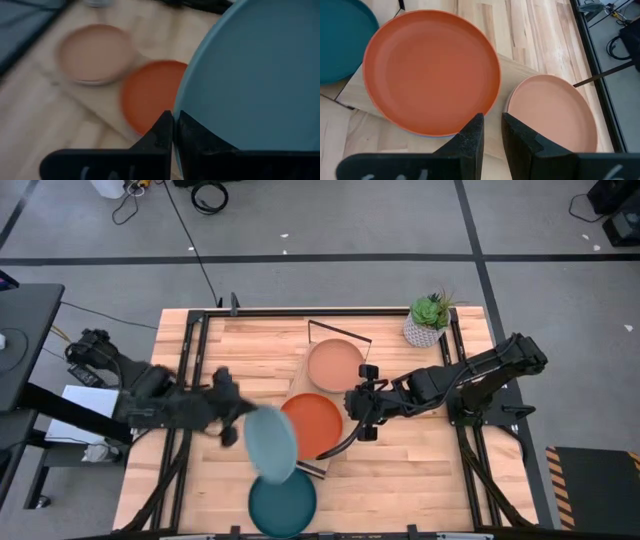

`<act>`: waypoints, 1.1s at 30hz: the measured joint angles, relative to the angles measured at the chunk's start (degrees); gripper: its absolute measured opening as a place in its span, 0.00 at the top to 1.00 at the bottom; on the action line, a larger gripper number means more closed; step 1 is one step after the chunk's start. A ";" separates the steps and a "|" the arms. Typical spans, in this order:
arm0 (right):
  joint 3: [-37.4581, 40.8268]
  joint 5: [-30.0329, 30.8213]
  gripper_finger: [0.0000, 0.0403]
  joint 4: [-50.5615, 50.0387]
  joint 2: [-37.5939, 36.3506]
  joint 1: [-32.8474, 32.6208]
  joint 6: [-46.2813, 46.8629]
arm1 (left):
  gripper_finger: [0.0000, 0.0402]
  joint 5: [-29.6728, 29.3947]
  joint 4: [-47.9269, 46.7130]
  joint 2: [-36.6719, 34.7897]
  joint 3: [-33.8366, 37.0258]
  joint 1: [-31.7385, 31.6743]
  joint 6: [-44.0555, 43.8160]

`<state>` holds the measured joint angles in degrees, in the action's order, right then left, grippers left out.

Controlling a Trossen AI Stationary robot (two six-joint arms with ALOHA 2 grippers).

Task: Place and stack plates onto a shelf
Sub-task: Stack the light blue plate on top of the brown plate on the shelf

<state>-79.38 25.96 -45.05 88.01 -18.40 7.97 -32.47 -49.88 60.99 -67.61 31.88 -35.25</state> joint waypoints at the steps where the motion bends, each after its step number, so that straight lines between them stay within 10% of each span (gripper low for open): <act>1: 0.01 0.11 0.82 -0.09 -0.05 -0.26 0.03 | 0.96 -0.37 0.15 0.00 0.00 -2.64 0.00; 7: 0.01 2.35 0.82 -2.68 -0.76 -1.39 2.62 | 0.95 5.67 6.46 0.76 0.00 -21.71 6.19; 20: 0.03 1.72 0.82 -12.77 -1.11 -3.74 13.06 | 0.95 44.79 9.97 19.98 0.00 -55.41 15.09; 33: 4.08 11.70 0.82 2.86 -1.03 -1.65 -14.99 | 0.95 45.94 13.46 34.91 -8.98 -62.15 18.45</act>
<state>-75.30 37.66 -42.19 86.98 -20.05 -7.02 13.46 -36.43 95.91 -76.60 -30.26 -16.80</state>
